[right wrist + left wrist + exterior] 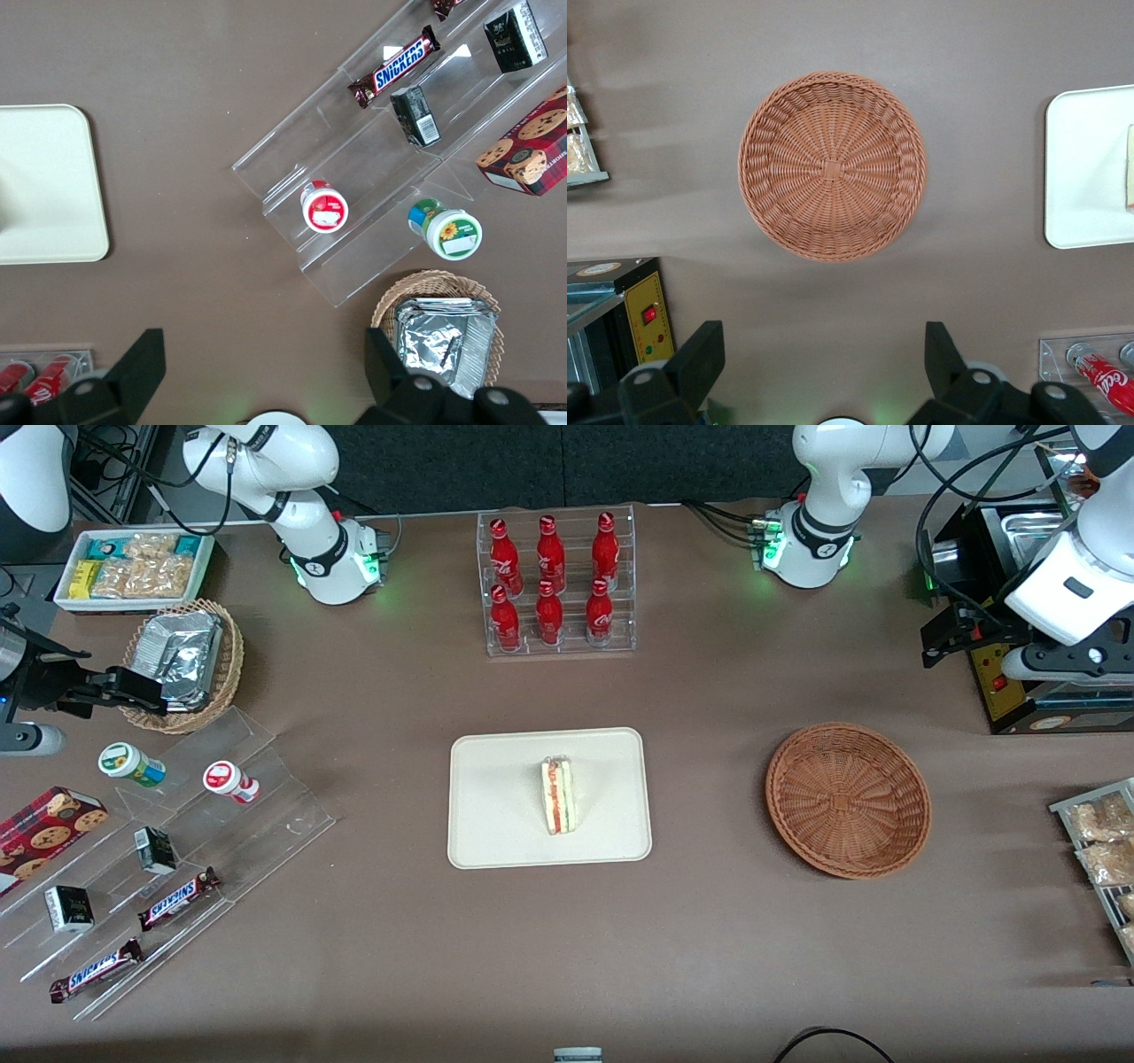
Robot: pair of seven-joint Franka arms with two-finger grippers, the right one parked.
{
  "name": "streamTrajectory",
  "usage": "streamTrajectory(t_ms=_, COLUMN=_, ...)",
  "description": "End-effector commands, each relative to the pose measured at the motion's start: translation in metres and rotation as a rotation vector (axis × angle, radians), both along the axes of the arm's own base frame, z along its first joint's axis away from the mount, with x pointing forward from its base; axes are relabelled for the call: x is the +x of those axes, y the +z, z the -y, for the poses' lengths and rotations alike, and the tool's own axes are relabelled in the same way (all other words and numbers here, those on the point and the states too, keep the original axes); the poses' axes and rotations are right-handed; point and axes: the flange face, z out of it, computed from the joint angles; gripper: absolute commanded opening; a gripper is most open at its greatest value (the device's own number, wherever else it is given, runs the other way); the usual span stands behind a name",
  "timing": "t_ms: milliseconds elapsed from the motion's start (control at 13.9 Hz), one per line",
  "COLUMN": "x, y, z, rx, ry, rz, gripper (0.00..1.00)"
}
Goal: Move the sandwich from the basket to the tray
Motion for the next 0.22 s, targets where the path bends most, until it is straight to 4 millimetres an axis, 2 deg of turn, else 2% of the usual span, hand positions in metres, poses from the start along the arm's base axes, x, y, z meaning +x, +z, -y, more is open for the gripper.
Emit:
streamTrajectory(t_ms=0, x=-0.0049, y=0.0035, z=0.0032, rx=0.008, ry=0.004, rz=-0.001, gripper=1.0)
streamTrajectory(t_ms=144, x=-0.0049, y=0.0035, z=0.0034, rx=0.007, ry=0.002, rz=-0.001, gripper=1.0)
